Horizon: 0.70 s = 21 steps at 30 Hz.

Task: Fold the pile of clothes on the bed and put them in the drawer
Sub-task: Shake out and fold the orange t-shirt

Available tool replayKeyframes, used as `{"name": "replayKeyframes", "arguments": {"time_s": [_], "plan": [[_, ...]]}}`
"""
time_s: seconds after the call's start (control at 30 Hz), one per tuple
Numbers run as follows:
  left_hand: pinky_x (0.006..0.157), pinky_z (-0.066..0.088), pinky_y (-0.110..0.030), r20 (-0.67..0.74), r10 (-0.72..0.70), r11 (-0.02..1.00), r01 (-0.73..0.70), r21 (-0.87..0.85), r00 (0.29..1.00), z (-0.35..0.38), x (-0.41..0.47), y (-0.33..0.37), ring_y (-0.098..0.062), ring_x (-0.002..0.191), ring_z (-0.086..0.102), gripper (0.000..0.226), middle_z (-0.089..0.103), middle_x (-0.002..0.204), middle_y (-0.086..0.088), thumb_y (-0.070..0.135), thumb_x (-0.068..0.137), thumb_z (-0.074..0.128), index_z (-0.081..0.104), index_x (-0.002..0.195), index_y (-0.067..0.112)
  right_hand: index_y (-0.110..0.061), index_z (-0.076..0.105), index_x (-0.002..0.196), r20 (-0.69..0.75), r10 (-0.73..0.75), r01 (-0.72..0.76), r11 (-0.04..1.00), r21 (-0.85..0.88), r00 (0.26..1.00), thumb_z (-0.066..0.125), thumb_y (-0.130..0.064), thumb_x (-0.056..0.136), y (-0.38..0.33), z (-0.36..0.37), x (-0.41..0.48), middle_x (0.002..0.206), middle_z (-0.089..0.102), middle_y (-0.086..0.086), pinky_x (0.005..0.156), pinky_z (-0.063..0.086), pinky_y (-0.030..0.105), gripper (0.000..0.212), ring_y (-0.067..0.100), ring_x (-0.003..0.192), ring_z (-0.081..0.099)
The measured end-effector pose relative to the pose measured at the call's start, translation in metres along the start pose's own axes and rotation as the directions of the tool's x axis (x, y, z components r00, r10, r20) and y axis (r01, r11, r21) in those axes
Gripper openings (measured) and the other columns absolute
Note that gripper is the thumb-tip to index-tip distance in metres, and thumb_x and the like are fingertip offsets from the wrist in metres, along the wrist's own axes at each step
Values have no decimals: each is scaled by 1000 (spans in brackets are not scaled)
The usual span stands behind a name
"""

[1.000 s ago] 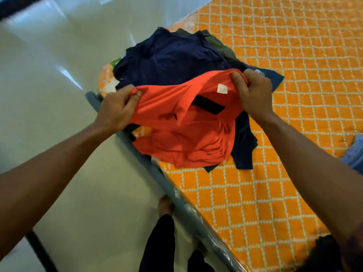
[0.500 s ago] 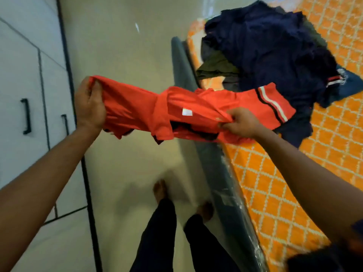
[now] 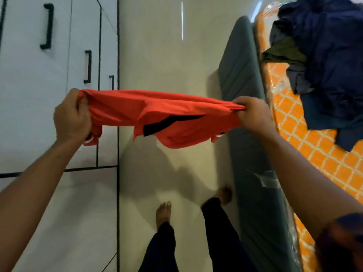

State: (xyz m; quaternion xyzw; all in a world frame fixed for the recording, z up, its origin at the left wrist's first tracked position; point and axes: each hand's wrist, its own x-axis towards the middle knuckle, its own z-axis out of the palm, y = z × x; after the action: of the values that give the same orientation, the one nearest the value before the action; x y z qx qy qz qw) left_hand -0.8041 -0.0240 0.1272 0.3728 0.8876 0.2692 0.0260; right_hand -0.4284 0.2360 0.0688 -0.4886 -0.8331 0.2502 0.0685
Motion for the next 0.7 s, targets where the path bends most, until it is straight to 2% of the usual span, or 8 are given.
{"name": "replayKeyframes", "arguments": {"time_s": [0.07, 0.23, 0.3, 0.37, 0.47, 0.53, 0.6, 0.7], "plan": [[68, 31, -33, -4, 43, 996, -42, 75, 999, -14, -11, -7, -25, 71, 52, 22, 57, 84, -19, 20, 103, 40, 59, 93, 17, -17, 76, 98, -188, 167, -145, 982, 124, 968, 46, -33, 67, -4, 0, -28, 88, 75, 11, 66, 44, 34, 46, 31, 89, 69], [81, 43, -43, -77, -265, 951, 273, 145, 961, -37, -29, 14, -39, 104, 58, 38, 62, 115, -22, 31, 105, 40, 66, 117, 7, -5, 75, 93, -354, 402, -374, 916, 149, 845, 41, -41, 74, -26, 1, -106, 85, 63, 23, 66, 42, 42, 53, 42, 84, 62], [85, 47, -39, -79, -367, 927, 371, 49, 927, -41, -38, 29, -34, 106, 63, 37, 68, 117, -14, 34, 105, 39, 67, 118, 13, -9, 75, 104, -357, 564, -498, 826, 264, 745, 41, -45, 83, -42, 2, -131, 98, 65, 23, 73, 45, 42, 54, 41, 92, 63], [81, 56, -36, -34, -463, 862, 442, -247, 886, -45, -49, 50, -27, 91, 71, 34, 73, 101, -10, 31, 105, 37, 66, 110, 14, -11, 74, 110, -266, 788, -605, 603, 520, 556, 44, -40, 91, -65, -2, -155, 106, 71, 14, 77, 47, 38, 45, 32, 97, 65], [53, 56, -24, 57, -461, 625, 370, -688, 885, -45, -68, 85, -6, 59, 69, 22, 64, 79, -2, 15, 107, 33, 54, 102, 10, -15, 72, 95, 88, 934, -217, -12, 976, 346, 48, -36, 98, -96, -9, -177, 88, 73, 2, 71, 55, 31, 32, 21, 82, 68], [51, 54, -26, 74, -422, 558, 324, -764, 903, -48, -81, 103, -15, 61, 69, 21, 62, 82, -6, 16, 106, 31, 51, 103, 10, -18, 68, 85, 267, 857, 85, -336, 938, 441, 43, -35, 102, -111, -22, -197, 72, 71, 4, 61, 56, 28, 35, 21, 65, 68], [57, 55, -31, 108, -433, 465, 324, -824, 895, -49, -88, 115, -24, 64, 65, 22, 60, 84, -10, 21, 106, 30, 49, 101, 11, -15, 68, 80, 266, 809, 237, -439, 867, 525, 38, -36, 101, -121, -39, -221, 74, 70, 8, 65, 55, 30, 42, 24, 64, 67], [73, 56, -44, 86, -441, 382, 274, -882, 894, -49, -89, 131, -28, 77, 61, 32, 61, 90, -13, 42, 96, 38, 51, 95, 12, -14, 70, 70, 202, 825, 362, -434, 825, 528, 37, -34, 100, -123, -62, -257, 74, 69, 10, 65, 53, 30, 49, 26, 66, 66]]}}
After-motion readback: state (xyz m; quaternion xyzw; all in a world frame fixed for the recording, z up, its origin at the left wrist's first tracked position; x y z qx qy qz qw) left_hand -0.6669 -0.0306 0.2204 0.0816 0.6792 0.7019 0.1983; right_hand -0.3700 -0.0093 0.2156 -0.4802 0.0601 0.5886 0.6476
